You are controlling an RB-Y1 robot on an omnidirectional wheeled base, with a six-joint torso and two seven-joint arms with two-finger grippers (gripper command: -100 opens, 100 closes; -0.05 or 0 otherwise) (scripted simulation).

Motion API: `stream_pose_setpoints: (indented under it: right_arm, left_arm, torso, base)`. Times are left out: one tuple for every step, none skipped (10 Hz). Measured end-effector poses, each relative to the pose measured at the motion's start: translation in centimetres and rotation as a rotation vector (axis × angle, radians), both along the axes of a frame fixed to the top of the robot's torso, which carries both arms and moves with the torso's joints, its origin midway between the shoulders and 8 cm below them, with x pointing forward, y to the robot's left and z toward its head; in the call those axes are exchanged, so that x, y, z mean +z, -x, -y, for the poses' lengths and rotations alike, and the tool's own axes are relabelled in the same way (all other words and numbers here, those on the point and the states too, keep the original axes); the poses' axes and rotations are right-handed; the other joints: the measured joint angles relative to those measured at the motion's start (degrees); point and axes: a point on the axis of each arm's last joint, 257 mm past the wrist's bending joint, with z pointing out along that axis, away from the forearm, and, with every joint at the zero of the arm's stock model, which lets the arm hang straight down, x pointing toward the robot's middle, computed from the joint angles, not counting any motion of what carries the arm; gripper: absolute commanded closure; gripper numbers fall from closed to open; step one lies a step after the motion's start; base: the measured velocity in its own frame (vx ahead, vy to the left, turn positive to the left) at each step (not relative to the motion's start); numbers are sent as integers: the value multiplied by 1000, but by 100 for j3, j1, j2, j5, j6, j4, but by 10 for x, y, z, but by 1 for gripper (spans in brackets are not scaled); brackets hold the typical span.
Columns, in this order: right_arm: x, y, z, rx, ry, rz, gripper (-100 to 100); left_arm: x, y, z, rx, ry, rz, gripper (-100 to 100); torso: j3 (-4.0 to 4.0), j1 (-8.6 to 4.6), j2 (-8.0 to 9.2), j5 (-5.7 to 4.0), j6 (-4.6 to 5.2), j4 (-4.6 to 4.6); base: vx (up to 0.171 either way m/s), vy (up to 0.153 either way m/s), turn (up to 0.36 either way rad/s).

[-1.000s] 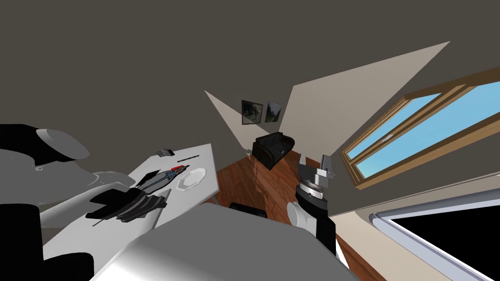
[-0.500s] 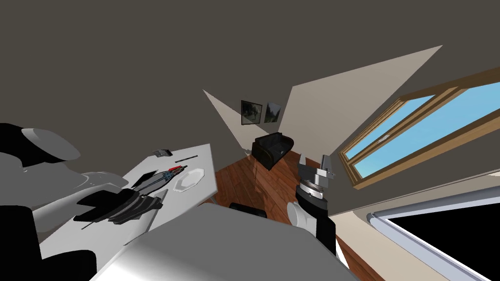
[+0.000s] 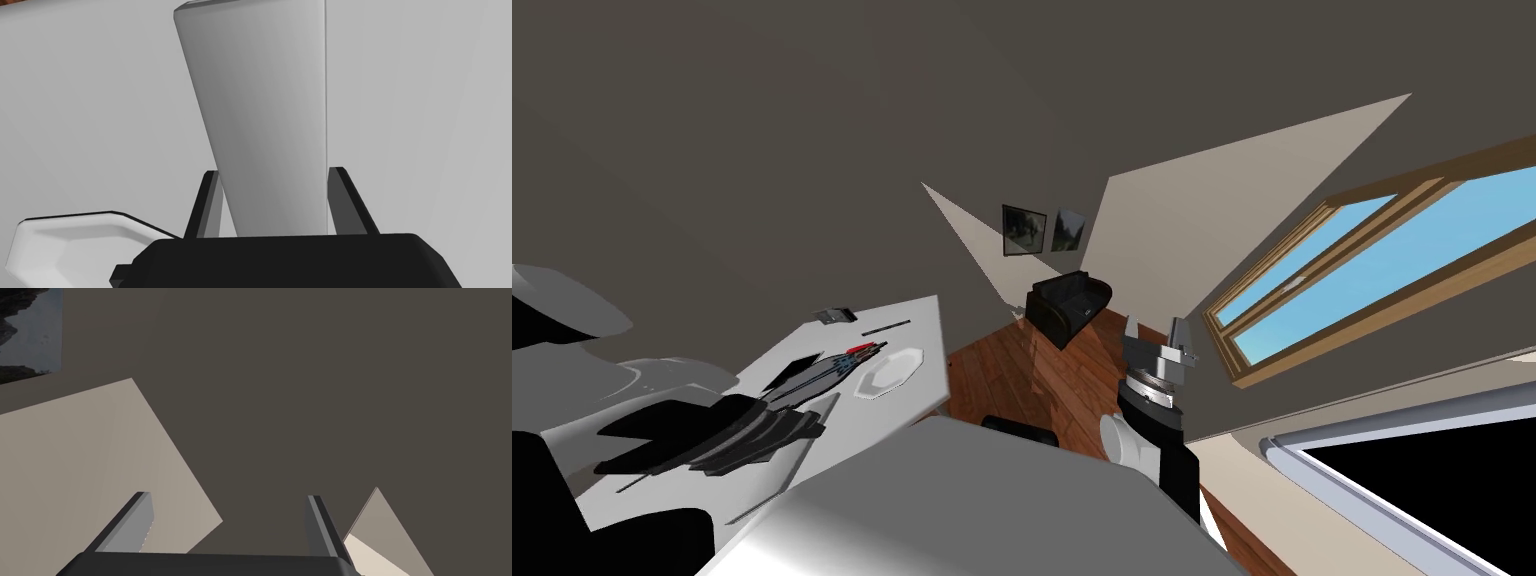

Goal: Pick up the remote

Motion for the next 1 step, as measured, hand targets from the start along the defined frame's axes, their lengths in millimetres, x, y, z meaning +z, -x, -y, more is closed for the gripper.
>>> stream_pose_setpoints:
  right_arm:
    - [0, 0, 0, 0, 0, 0, 0]
  left_arm:
    - [0, 1, 0, 0, 2, 0, 0]
  torso:
    - [2, 7, 3, 1, 1, 0]
  base:
    - [0, 0, 0]
